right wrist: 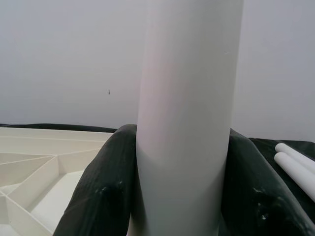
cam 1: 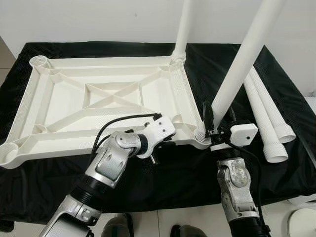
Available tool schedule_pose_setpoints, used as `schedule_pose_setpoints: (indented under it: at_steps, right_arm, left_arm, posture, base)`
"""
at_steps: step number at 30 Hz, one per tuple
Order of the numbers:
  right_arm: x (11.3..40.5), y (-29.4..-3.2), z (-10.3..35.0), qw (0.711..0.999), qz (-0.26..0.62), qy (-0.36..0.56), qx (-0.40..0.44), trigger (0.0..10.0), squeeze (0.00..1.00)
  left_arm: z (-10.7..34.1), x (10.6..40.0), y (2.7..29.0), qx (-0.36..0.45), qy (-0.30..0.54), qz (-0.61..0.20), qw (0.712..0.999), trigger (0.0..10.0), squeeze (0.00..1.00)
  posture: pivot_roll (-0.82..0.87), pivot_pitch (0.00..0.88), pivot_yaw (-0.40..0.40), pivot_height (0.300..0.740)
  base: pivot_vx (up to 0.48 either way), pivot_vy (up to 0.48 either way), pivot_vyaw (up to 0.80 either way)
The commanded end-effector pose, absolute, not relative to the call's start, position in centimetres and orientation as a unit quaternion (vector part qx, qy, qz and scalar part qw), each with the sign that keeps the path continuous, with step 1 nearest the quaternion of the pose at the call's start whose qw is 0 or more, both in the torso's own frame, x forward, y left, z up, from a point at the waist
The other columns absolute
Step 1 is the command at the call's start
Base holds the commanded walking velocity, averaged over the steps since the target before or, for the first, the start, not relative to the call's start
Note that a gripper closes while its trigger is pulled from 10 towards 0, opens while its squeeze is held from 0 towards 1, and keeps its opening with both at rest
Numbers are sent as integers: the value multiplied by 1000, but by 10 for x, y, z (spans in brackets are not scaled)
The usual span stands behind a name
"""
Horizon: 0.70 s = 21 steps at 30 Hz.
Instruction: Building children table
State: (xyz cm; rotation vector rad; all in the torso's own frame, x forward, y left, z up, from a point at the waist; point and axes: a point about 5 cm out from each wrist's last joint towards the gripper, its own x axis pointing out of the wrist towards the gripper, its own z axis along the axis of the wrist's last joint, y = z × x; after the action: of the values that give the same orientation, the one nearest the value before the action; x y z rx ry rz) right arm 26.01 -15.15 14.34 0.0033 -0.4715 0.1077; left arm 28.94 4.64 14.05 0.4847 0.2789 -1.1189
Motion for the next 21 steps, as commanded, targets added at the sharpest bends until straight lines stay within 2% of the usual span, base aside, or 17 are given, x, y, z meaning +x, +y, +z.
schedule_pose_setpoints:
  at_steps: [1,5,21]
  right_arm:
    - [240,-175,71,998,0,-53,-13,10000,0]
    - [236,-175,73,998,-23,-65,-8,10000,0]
    - [234,-178,73,998,-15,-65,-19,10000,0]
  left_arm:
    - [166,295,47,232,69,-491,837,10000,0]
    - [167,295,47,232,68,-490,838,10000,0]
    - [167,295,47,231,68,-491,837,10000,0]
  posture:
    - [1,110,19,740]
    - [2,114,22,740]
    - [0,113,19,740]
  base:
    - [0,0,0]
    - [0,0,0]
    - [0,0,0]
